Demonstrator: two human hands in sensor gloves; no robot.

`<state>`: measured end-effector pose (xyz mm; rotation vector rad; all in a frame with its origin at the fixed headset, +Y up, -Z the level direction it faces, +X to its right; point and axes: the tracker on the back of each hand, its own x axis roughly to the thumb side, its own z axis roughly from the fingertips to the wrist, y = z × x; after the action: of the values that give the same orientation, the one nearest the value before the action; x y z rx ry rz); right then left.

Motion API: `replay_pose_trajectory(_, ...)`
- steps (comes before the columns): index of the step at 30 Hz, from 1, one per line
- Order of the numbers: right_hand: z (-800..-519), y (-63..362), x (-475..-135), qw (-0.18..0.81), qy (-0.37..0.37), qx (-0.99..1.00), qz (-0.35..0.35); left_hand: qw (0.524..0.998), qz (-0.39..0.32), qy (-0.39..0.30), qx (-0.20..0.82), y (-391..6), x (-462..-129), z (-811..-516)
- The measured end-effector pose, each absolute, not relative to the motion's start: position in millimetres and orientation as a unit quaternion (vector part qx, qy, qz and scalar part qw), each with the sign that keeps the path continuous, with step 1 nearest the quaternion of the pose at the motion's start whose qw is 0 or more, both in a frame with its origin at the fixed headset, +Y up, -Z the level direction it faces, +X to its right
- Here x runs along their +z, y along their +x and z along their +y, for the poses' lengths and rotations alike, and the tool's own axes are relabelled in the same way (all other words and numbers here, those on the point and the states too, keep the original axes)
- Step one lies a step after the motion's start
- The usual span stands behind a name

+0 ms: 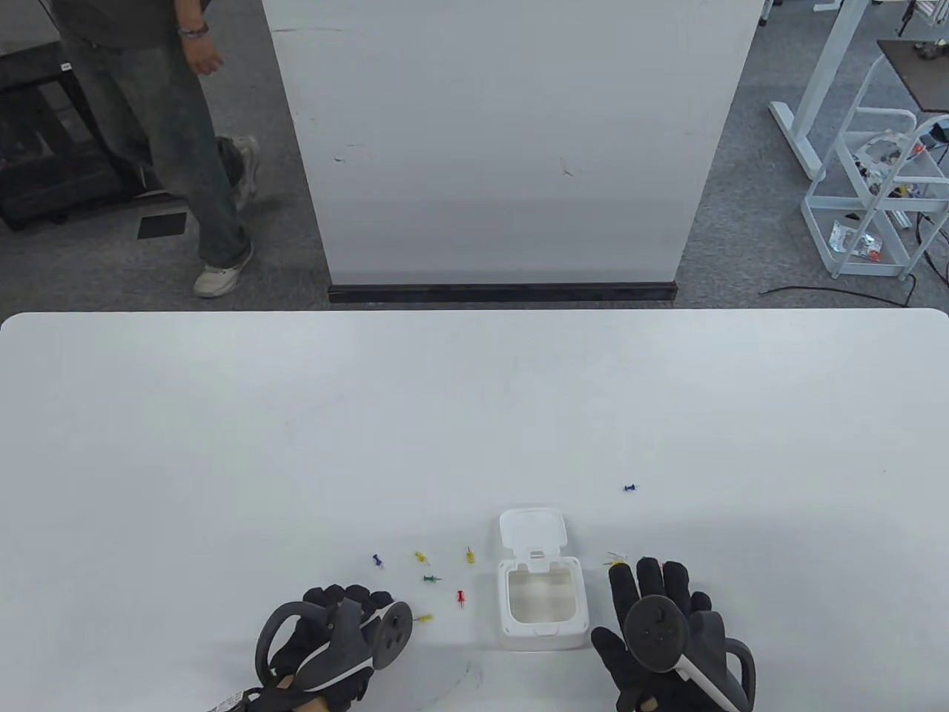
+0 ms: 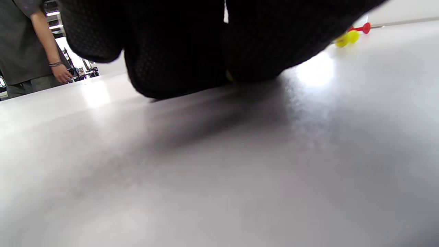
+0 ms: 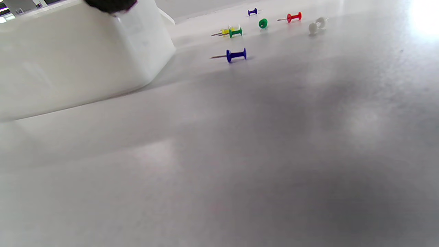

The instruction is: Press to open box and store push pins

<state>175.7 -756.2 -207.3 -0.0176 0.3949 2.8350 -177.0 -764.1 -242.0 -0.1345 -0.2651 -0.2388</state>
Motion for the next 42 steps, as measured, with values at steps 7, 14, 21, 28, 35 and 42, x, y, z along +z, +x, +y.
replay_pose_trajectory(7,-756.1,175.5,-207.3,0.140,-0.006,0.980,0.139,0.986,-0.124,-0.072,-0.084,-186.2,-245.6,-763.2)
replay_pose_trajectory(14,-755.7,175.8,-207.3,0.143,-0.005,0.980,0.136,0.991,-0.122,-0.052,-0.013,-187.7,-246.8,-740.7)
replay_pose_trajectory(21,-755.3,175.5,-207.1,0.146,-0.002,0.980,0.135,0.980,-0.185,-0.034,0.066,-128.1,-250.3,-703.4)
replay_pose_trajectory(28,-754.8,177.7,-207.1,0.153,-0.003,0.979,0.132,0.968,-0.244,-0.024,0.055,-50.0,-252.7,-696.4)
replay_pose_trajectory(35,-754.8,178.3,-206.9,0.156,0.000,0.979,0.129,0.966,-0.256,-0.015,0.003,-8.3,-253.8,-704.1)
replay_pose_trajectory(42,-755.0,178.7,-207.0,0.160,0.001,0.978,0.132,0.967,-0.255,-0.006,-0.022,-0.9,-255.7,-711.5)
